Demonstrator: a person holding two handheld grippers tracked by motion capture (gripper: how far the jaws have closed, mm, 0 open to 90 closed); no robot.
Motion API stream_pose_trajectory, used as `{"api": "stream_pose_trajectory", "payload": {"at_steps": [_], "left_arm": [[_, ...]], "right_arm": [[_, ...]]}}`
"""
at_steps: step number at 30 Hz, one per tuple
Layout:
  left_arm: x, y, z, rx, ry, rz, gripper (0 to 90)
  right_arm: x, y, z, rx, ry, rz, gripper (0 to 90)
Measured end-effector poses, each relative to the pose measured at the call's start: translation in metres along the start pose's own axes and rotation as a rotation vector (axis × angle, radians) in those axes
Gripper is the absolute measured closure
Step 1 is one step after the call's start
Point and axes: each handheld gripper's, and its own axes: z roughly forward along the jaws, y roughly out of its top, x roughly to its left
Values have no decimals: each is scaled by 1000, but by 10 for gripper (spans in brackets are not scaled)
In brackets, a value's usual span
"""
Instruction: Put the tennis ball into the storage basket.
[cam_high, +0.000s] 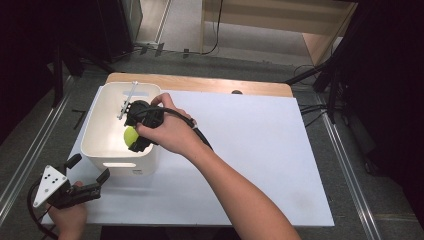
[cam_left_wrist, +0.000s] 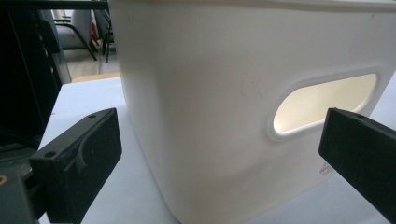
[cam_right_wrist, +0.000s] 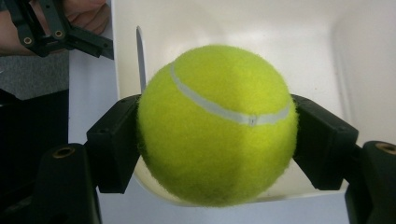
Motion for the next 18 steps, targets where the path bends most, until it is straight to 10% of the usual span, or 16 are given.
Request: {"api": "stream_pose_trajectory", "payload": {"at_steps": [18], "left_arm": [[0, 0, 0, -3, -1, -3, 0]], "right_arm": [[-4, -5, 21, 65, -3, 2, 236]]}}
